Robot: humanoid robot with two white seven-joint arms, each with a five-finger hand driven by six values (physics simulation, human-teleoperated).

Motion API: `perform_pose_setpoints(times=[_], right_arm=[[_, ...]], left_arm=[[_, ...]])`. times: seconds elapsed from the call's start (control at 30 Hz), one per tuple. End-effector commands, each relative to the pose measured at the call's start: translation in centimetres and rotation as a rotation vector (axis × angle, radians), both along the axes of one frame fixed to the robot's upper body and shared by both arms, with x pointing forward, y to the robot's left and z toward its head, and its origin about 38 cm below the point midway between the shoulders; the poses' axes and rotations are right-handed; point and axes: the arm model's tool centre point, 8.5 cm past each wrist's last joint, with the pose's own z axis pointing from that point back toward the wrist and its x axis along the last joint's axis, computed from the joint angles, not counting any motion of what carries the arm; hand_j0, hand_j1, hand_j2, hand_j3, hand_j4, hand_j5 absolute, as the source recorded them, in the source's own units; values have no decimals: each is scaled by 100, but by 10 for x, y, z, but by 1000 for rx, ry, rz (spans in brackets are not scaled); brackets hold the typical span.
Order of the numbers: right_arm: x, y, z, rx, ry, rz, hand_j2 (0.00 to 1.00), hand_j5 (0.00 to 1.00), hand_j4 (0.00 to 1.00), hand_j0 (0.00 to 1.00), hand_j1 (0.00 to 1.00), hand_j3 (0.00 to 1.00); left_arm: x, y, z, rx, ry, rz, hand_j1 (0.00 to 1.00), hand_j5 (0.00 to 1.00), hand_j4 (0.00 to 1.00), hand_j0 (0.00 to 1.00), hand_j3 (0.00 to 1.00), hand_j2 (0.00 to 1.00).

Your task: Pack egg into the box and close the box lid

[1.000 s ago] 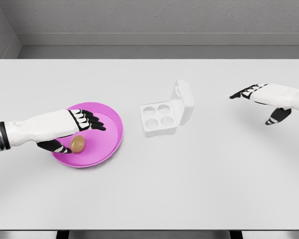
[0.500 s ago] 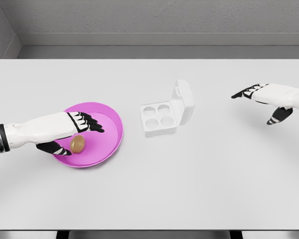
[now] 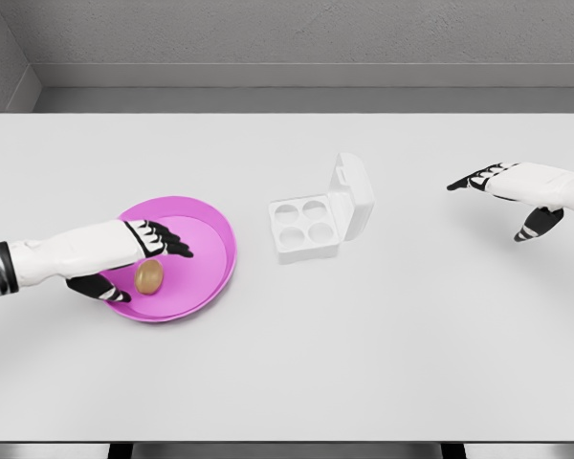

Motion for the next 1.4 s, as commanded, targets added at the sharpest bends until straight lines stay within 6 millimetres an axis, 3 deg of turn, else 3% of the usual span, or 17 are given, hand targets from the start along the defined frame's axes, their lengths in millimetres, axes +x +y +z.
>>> perform_pose_setpoints(times=[0.0,0.07,1.37], right_arm=[[0,0,1,4,-2,-2,100,100,100,100,100,100],[0,0,1,4,-2,-2,100,100,100,100,100,100],[0,0,0,3,-3,0,100,100,100,100,100,100]], left_arm=[[-1,0,-2,5,10,-2,86,86,86,86,86,86],[-1,0,-2,14,8,-2,83,83,83,83,83,83],[5,4,-23,9,47,38,84,84,84,84,84,84]])
